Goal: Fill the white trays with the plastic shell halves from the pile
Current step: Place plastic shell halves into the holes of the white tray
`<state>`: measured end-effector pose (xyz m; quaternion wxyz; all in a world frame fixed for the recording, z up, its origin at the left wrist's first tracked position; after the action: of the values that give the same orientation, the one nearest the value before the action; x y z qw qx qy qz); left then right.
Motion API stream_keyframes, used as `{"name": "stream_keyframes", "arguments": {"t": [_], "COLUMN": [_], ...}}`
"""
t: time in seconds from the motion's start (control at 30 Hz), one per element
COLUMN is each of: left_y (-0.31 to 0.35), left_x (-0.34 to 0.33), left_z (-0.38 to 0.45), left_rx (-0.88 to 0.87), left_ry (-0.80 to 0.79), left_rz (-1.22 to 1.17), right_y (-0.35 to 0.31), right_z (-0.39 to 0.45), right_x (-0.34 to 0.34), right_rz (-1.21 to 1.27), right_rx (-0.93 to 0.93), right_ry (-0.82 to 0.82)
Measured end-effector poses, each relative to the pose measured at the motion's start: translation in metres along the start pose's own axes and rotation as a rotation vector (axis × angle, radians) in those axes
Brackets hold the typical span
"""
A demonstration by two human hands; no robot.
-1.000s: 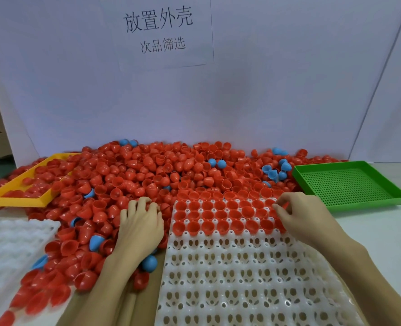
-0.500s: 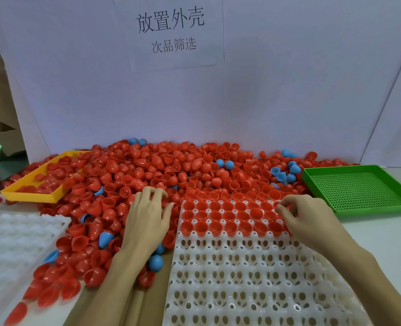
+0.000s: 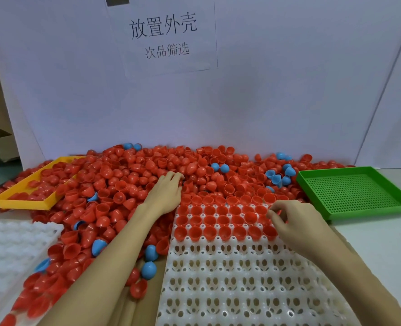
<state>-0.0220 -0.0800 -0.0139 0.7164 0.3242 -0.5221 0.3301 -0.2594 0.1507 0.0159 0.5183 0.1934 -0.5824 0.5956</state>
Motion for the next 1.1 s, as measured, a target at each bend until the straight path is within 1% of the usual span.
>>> {"name": "stream_keyframes", "arguments": {"t": [0.1, 0.23, 0.3, 0.33, 0.37, 0.4, 0.47, 0.53, 0.63, 0.7, 0.8, 0.93, 1.0, 1.1], "left_y": [-0.004, -0.008, -0.002, 0.004, 0.011, 0.021, 0.043, 0.067, 0.091, 0.097, 0.094, 0.086, 0.086, 0.086], "left_x": [-0.001, 0.02, 0.039, 0.049, 0.057, 0.061, 0.062, 0.056, 0.048, 0.048, 0.054, 0.053, 0.051, 0.046], "left_z": [-0.001, -0.011, -0.023, -0.03, -0.039, -0.049, -0.072, -0.096, -0.123, -0.131, -0.137, -0.14, -0.14, -0.139], "left_rx": [0.016, -0.014, -0.046, -0.053, -0.062, -0.075, -0.107, -0.131, -0.167, -0.199, -0.191, -0.118, -0.084, -0.053], "left_ry": [0.102, 0.315, 0.445, 0.48, 0.483, 0.454, 0.298, 0.129, 0.039, -0.007, -0.058, -0.179, -0.232, -0.269], "left_rz": [-0.094, -0.119, -0.279, -0.387, -0.493, -0.604, -0.856, -1.027, -1.197, -1.258, -1.293, -1.338, -1.408, -1.447], "right_y": [-0.001, -0.003, -0.004, -0.005, -0.006, -0.007, -0.013, -0.021, -0.043, -0.058, -0.066, -0.065, -0.065, -0.063], "right_z": [0.0, 0.0, -0.001, -0.002, -0.002, -0.003, -0.004, -0.008, -0.017, -0.024, -0.03, -0.032, -0.032, -0.031], "right_x": [-0.001, -0.003, -0.003, -0.002, -0.001, 0.0, 0.002, 0.005, 0.007, 0.004, -0.003, -0.012, -0.014, -0.014], "right_rz": [-0.001, -0.002, 0.0, 0.0, 0.006, 0.019, 0.099, 0.304, 0.582, 0.685, 0.67, 0.695, 0.704, 0.685], "right_rx": [0.002, 0.013, 0.019, 0.022, 0.026, 0.035, 0.07, 0.118, 0.256, 0.37, 0.447, 0.432, 0.415, 0.399], "right_ry": [-0.009, -0.027, -0.032, -0.034, -0.037, -0.04, -0.047, -0.067, -0.14, -0.205, -0.229, -0.22, -0.236, -0.231]}}
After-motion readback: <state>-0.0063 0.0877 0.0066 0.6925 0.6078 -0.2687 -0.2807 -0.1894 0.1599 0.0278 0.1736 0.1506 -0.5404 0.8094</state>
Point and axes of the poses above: each hand's wrist, its own z-axis towards the middle knuckle, its own x-axis out of the back of the hand, y = z × x, the point moved 4 cm from there along z, towards the middle knuckle, and after that the axes turned 7 degrees about z, right-handed, at the moved point
